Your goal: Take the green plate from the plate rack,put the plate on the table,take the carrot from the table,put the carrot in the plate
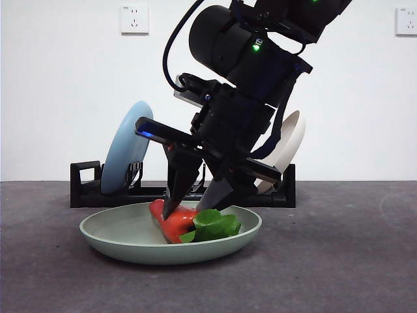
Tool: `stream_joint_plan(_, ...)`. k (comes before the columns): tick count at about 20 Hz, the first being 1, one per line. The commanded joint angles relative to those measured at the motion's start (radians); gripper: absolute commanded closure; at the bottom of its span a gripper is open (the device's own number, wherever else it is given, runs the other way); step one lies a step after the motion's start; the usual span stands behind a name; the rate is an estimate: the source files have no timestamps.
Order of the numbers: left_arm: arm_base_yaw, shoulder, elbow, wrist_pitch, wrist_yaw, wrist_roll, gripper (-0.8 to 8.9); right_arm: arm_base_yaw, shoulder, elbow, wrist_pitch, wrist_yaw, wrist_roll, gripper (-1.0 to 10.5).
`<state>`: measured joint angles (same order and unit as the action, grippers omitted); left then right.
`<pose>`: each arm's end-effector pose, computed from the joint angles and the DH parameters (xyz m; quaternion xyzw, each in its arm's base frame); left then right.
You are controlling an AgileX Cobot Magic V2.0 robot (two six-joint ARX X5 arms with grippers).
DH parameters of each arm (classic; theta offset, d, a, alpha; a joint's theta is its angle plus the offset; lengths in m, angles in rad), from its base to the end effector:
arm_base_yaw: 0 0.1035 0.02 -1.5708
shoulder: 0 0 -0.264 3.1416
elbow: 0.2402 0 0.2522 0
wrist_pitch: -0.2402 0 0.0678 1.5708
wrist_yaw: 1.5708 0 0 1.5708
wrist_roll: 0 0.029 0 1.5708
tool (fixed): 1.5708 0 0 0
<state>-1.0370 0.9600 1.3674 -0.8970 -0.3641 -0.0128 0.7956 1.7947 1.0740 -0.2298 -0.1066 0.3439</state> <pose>0.0870 -0.1269 0.4273 0.1504 0.1873 -0.3191 0.9168 0.2486 0.2582 0.1657 -0.0153 0.4906 0.3082 0.8149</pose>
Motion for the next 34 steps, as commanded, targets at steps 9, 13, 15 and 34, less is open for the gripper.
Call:
stream_joint_plan(9,-0.002,-0.002,-0.005,-0.021,-0.002,-0.010,4.36,0.006,-0.174,0.012,-0.060,0.003,-0.008,4.6)
stream_joint_plan(13,-0.002,-0.002,-0.005,-0.085,-0.002,-0.013,4.36,0.006,-0.426,0.012,-0.309,0.000,-0.077,4.7)
stream_joint_plan(15,-0.002,-0.002,-0.005,-0.127,0.002,-0.023,4.37,0.006,-0.560,0.012,-0.486,0.001,-0.100,4.8)
stream_joint_plan(34,-0.002,-0.002,-0.005,-0.222,0.131,-0.073,8.17,0.006,-0.860,0.012,-0.792,0.005,-0.109,9.4)
